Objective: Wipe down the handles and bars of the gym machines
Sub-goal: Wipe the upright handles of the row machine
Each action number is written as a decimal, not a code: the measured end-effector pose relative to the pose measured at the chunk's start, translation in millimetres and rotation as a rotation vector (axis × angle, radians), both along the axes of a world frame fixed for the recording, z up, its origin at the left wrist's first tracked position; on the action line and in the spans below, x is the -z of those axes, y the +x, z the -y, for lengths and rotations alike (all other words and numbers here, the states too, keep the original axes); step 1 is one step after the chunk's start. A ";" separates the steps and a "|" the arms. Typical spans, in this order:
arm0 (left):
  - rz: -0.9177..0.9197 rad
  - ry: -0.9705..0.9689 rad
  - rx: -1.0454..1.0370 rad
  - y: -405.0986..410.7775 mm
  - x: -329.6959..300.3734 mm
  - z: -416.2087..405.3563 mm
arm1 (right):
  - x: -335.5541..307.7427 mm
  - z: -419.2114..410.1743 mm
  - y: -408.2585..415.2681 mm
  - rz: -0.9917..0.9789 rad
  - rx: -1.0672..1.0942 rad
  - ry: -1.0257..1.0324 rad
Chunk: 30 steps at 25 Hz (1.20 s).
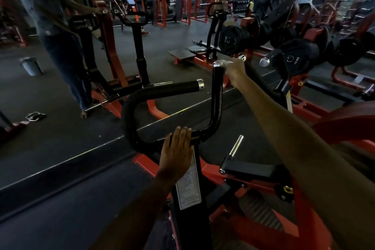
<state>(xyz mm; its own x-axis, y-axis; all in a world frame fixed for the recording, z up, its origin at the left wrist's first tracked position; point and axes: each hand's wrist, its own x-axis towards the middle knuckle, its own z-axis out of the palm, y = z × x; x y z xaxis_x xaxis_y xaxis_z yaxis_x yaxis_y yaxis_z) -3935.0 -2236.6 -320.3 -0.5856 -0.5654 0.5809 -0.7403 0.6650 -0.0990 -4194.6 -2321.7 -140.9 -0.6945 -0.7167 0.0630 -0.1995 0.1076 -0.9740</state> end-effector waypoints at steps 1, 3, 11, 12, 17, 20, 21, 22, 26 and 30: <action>-0.003 0.004 0.006 0.1 0.3 0.5 | 2.2 9.2 -2.7 -0.055 -0.084 0.034; 0.007 -0.011 0.004 0.8 1.4 1.3 | 12.3 5.7 1.1 -0.093 -0.123 0.043; 0.046 0.036 -0.015 2.1 0.0 -1.1 | 104.5 -81.5 45.0 0.400 -0.241 -0.055; 0.047 0.031 -0.020 2.4 -1.3 -2.1 | 114.3 -89.7 51.5 0.426 -0.263 -0.045; 0.009 0.037 -0.008 1.5 -1.4 -2.5 | 114.5 -112.3 43.1 0.502 -0.205 0.038; 0.020 0.028 -0.003 1.1 0.3 -0.2 | 60.2 -67.9 19.8 0.331 -0.125 -0.073; 0.024 0.019 -0.007 0.9 1.3 -1.3 | 46.1 -51.4 17.6 0.293 -0.156 -0.090; 0.022 0.015 -0.011 0.5 2.0 -1.2 | 40.7 -39.0 15.4 0.290 -0.198 -0.105; 0.028 0.028 -0.009 0.1 3.1 0.2 | 72.2 -53.4 18.9 0.559 -0.413 -0.082; 0.012 0.023 -0.020 -0.5 0.5 2.5 | 116.2 -79.2 43.5 0.945 -0.418 -0.307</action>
